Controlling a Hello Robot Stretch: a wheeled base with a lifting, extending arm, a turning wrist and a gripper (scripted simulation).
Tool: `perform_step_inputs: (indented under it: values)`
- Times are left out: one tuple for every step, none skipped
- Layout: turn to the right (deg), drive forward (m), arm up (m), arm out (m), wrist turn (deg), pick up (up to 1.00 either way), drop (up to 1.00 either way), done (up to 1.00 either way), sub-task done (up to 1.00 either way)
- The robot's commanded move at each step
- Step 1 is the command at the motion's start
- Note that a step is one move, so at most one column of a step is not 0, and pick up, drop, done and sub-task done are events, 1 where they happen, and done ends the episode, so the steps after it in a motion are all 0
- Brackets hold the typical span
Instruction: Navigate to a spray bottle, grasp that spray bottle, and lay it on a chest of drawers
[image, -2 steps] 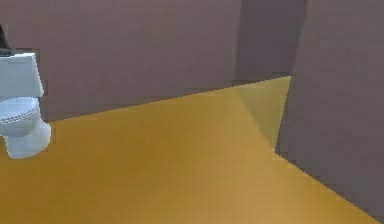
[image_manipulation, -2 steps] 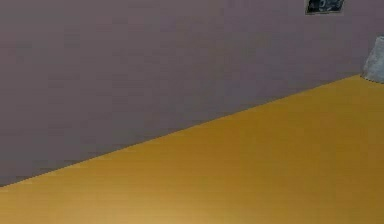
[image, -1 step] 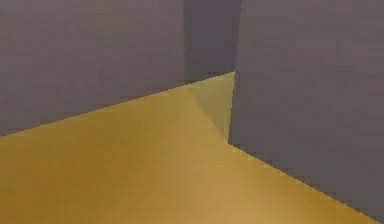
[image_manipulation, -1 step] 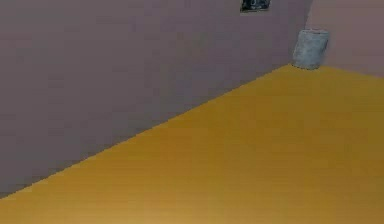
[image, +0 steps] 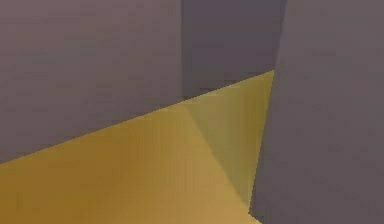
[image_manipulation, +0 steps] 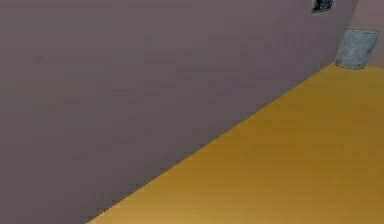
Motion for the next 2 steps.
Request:
perform_step_inputs:
  values:
    - [3.0, 0.0, 0.0, 0.0, 0.0, 0.0, 0.0, 0.0, 0.0]
    - [0.0, 1.0, 0.0, 0.0, 0.0, 0.0, 0.0, 0.0, 0.0]
